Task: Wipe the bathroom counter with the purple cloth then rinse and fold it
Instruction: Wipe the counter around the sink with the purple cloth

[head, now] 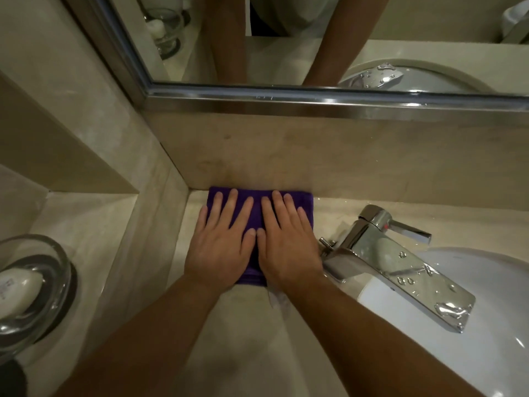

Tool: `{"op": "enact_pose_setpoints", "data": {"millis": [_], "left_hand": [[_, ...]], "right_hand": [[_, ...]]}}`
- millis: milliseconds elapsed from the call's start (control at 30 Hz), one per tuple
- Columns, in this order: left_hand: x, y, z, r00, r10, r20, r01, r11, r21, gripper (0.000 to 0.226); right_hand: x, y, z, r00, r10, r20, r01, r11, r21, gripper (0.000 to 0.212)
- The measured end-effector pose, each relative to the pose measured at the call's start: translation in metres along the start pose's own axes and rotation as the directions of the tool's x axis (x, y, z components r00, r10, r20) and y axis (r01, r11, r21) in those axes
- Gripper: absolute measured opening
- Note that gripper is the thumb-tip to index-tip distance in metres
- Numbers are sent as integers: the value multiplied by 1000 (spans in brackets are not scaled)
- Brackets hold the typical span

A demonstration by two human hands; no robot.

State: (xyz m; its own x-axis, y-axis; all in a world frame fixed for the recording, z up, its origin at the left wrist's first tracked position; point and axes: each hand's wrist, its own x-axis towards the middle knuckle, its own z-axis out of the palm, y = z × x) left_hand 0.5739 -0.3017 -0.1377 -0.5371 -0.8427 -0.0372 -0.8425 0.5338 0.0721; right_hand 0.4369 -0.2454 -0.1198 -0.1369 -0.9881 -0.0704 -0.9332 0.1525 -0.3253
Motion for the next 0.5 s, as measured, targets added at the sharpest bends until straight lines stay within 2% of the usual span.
{"op": "enact_pose_setpoints", "data": {"millis": [167, 500], "left_hand": [[0, 2, 1, 999, -14, 30, 13, 999, 48, 64], [-18, 14, -3, 995, 56, 83, -61, 997, 53, 67]], "right_hand": [[-2, 1, 0, 999, 11, 50, -11, 1000, -6, 62], [-34, -3, -1, 987, 87, 136, -77, 994, -80, 60]]}}
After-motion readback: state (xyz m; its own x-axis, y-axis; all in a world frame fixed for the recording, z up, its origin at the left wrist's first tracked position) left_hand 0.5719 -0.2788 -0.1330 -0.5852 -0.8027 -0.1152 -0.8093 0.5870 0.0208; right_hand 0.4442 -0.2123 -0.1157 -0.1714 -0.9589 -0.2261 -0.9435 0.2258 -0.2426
